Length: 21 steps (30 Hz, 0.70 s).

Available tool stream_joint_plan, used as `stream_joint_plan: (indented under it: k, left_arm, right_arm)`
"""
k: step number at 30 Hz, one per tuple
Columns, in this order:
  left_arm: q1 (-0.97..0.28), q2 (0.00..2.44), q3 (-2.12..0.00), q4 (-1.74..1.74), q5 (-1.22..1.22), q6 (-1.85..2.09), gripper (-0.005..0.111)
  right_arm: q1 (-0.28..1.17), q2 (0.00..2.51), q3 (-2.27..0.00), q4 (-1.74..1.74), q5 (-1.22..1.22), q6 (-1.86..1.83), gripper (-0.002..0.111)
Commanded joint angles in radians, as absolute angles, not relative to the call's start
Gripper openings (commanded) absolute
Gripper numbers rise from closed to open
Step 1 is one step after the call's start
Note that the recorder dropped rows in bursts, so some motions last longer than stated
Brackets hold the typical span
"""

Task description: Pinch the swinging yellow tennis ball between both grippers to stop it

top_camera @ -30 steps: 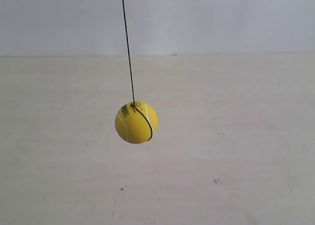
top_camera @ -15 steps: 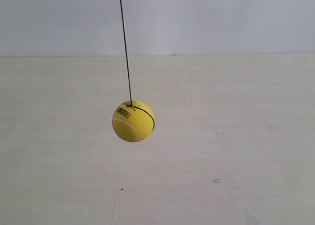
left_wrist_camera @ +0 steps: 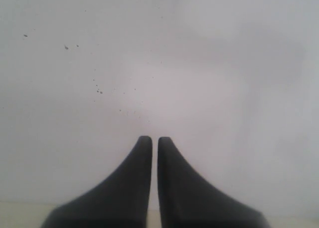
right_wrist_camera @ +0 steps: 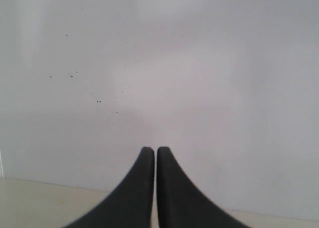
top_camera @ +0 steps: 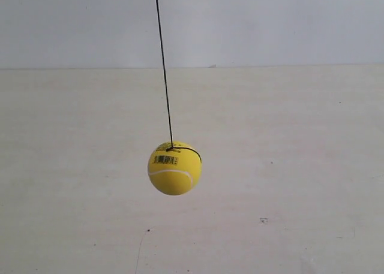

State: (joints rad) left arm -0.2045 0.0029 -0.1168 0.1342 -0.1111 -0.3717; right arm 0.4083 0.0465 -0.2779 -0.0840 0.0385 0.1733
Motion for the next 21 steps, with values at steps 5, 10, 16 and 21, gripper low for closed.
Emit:
stream_joint_plan:
  k: [5, 10, 16, 21]
  left_arm:
    - [-0.207, 0.0, -0.111, 0.13, -0.106, -0.373, 0.005]
    - [-0.207, 0.0, -0.111, 0.13, -0.106, -0.373, 0.005]
    - [-0.207, 0.0, -0.104, 0.13, -0.108, -0.373, 0.005]
    - [-0.179, 0.0, -0.105, 0.085, -0.101, -0.35, 0.005]
  right_arm:
    - [0.408, 0.042, -0.277, -0.081, 0.039, 0.175, 0.0]
    - [0.408, 0.042, -0.277, -0.081, 0.039, 0.175, 0.0]
    - [0.408, 0.042, -0.277, -0.081, 0.039, 0.175, 0.0]
    - [0.408, 0.042, -0.277, -0.081, 0.039, 0.175, 0.0]
